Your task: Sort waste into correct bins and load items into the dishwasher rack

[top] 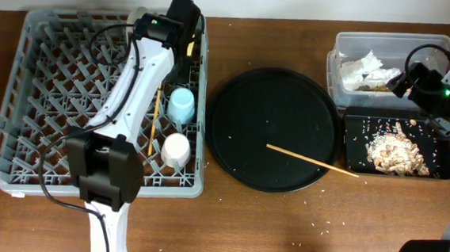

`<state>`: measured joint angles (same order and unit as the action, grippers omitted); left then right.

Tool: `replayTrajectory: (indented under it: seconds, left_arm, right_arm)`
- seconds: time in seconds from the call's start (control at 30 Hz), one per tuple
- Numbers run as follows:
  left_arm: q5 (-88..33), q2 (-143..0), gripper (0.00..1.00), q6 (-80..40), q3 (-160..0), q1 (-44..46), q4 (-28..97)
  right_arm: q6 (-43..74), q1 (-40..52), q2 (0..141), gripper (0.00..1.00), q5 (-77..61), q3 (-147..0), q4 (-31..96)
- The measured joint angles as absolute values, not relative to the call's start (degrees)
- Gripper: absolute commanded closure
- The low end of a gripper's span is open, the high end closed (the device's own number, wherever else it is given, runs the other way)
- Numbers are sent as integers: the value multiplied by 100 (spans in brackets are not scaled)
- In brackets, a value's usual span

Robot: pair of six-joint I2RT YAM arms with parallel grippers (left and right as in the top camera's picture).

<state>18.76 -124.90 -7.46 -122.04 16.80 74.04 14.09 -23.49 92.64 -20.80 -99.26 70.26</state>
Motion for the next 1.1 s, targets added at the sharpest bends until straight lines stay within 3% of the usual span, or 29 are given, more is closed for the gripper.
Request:
replayTrajectory:
  seconds: [0.6, 0.87, 1.0, 1.1]
  left_arm:
    - [2571, -12752, 43, -727, -12199, 1673, 7116]
    - [3548, -12796, 43, -729, -12197, 1671, 7439]
    - [3363, -12827, 43, -746, -12678, 1796, 7655]
    - [2779, -12831, 43, -462, -13434, 2512, 7474]
  right_arm:
    - [1409, -2349, 9264, 2, -2080, -9926, 7026]
    - [1409, -2349, 9264, 1, -2082, -9926, 7028]
    - [1409, -2349, 9264, 1, -2082, -9926, 7026]
    - [1409, -2349, 9264, 2, -2080, -9926, 7026]
